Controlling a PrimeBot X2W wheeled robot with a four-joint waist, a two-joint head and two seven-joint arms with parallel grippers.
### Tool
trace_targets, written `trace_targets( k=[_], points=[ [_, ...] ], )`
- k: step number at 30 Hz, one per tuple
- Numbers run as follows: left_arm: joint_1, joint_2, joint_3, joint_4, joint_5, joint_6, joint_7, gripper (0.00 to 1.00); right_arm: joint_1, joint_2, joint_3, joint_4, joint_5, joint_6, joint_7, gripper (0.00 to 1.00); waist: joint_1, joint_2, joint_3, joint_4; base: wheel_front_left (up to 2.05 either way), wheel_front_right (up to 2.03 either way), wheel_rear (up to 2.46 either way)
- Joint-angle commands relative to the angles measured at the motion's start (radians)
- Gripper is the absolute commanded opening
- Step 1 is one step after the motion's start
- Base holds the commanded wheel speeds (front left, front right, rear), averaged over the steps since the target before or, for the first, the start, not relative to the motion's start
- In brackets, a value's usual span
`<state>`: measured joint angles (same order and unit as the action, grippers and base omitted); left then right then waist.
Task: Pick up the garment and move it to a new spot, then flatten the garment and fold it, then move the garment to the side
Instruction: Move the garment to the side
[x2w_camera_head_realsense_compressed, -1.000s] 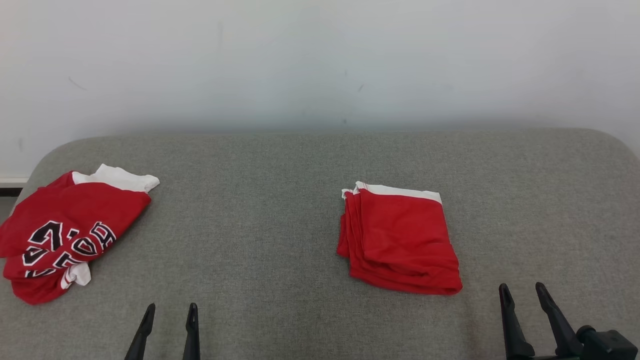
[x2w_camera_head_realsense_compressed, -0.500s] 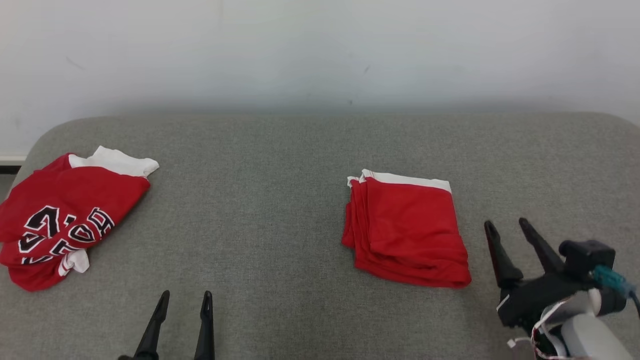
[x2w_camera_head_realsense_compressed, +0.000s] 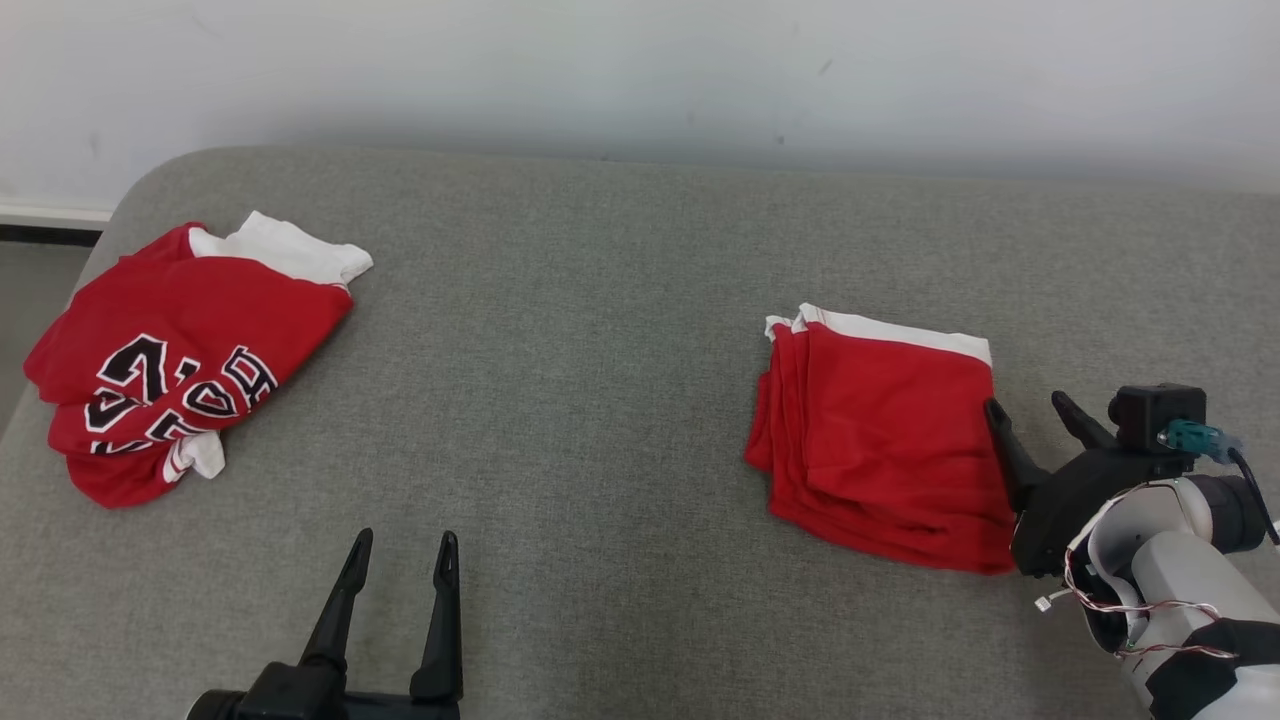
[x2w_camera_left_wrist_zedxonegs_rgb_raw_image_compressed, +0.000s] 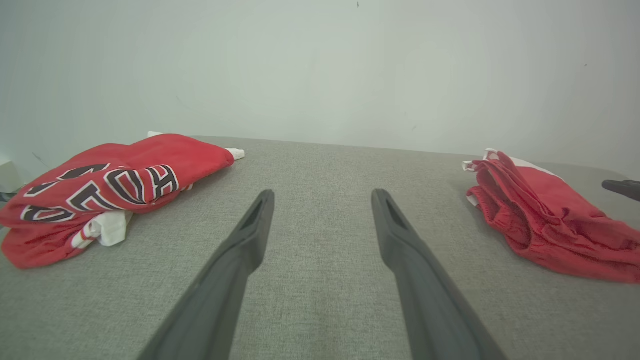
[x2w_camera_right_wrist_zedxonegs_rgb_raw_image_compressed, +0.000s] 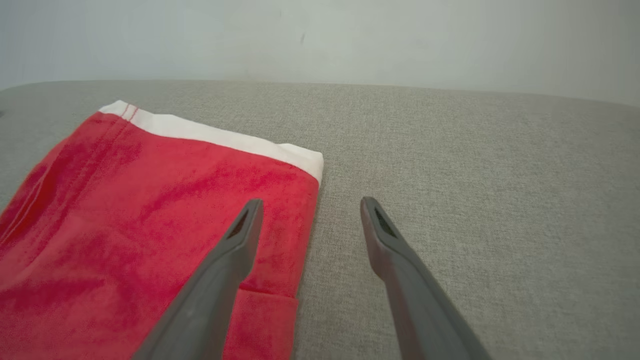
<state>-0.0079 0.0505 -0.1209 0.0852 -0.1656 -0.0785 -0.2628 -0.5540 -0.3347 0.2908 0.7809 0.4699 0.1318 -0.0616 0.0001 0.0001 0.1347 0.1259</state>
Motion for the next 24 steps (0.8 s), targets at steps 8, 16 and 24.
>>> trace_targets(
  k=[8,16,24],
  points=[
    [-0.027,0.0,-0.013,0.008,-0.015,0.016,-0.003,1.0,-0.043,0.025,0.064,0.134,0.059,-0.002,0.047,1.0,-0.0001,-0.0001,0.033,0.039,0.0,0.0,0.0],
    [-0.034,0.0,-0.006,0.014,-0.013,0.012,-0.003,1.0,-0.05,0.026,0.129,0.188,0.128,-0.002,0.091,0.0,-0.0001,-0.0001,0.033,0.024,0.0,0.0,0.0],
    [-0.089,0.0,-0.018,0.0,-0.007,0.001,-0.003,1.0,-0.154,-0.067,0.241,0.124,0.143,-0.003,0.11,0.0,-0.0001,-0.0001,0.106,-0.024,0.0,0.0,0.0]
  ],
)
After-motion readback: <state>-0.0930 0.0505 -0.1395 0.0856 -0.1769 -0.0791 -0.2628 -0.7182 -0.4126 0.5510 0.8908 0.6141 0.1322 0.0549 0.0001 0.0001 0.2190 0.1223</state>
